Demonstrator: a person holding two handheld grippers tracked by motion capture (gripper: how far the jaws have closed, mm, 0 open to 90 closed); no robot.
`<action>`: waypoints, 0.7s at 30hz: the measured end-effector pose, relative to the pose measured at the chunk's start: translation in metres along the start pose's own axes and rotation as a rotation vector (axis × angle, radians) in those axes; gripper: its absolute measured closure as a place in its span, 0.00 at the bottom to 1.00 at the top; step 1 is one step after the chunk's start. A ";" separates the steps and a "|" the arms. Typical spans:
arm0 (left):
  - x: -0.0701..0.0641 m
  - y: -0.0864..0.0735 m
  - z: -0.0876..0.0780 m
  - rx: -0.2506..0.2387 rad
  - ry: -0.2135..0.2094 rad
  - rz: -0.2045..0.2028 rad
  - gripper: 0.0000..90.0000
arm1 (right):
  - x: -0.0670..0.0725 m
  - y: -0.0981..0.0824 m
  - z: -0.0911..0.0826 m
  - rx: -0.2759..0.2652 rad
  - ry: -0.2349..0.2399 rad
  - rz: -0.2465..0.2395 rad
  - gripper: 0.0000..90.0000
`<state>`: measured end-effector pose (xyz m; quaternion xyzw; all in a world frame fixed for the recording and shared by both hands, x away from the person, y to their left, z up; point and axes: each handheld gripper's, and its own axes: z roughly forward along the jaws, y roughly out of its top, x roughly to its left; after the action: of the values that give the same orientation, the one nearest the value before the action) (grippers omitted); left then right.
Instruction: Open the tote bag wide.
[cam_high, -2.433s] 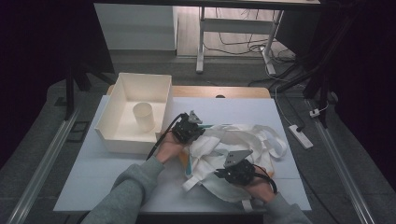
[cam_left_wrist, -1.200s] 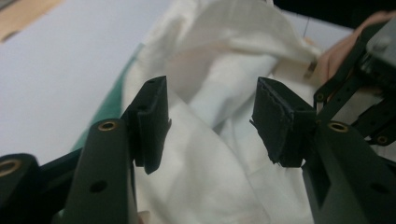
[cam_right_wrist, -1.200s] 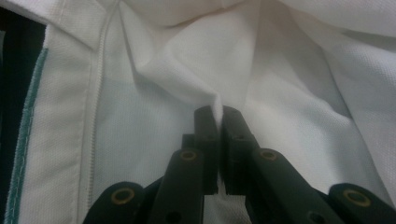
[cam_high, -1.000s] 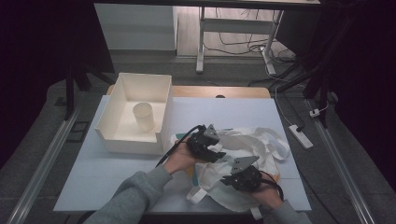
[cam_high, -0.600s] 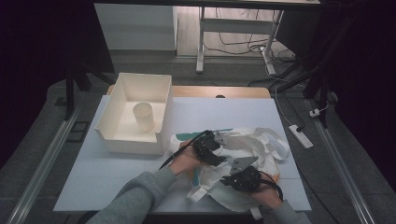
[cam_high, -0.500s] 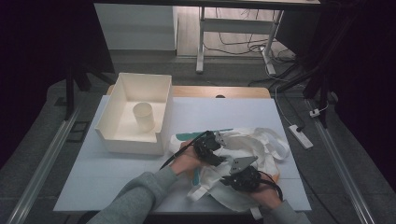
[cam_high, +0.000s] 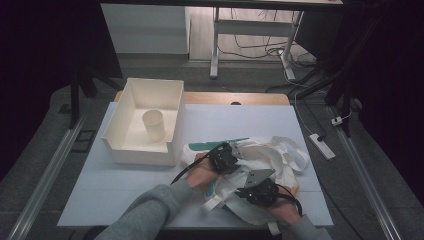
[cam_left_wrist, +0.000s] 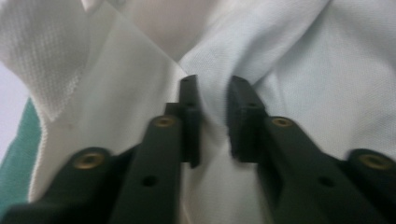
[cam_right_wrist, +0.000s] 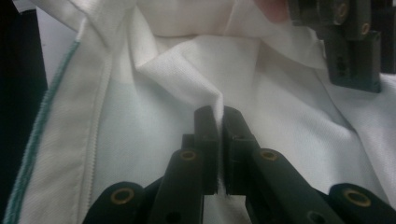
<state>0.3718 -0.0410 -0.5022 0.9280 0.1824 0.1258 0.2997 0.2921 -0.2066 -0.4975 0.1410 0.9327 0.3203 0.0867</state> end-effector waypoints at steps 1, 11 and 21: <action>0.000 0.000 -0.001 -0.003 0.004 0.003 0.90 | 0.001 0.001 -0.001 -0.002 -0.002 -0.004 0.96; 0.022 -0.005 -0.027 -0.098 0.036 -0.077 0.97 | 0.013 0.014 -0.010 -0.064 0.002 -0.045 0.96; 0.036 -0.009 -0.045 -0.149 0.055 -0.128 0.97 | 0.031 0.030 -0.020 -0.071 0.011 -0.111 0.96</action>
<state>0.3866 0.0041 -0.4679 0.8856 0.2397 0.1449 0.3704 0.2640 -0.1855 -0.4658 0.0839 0.9276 0.3487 0.1045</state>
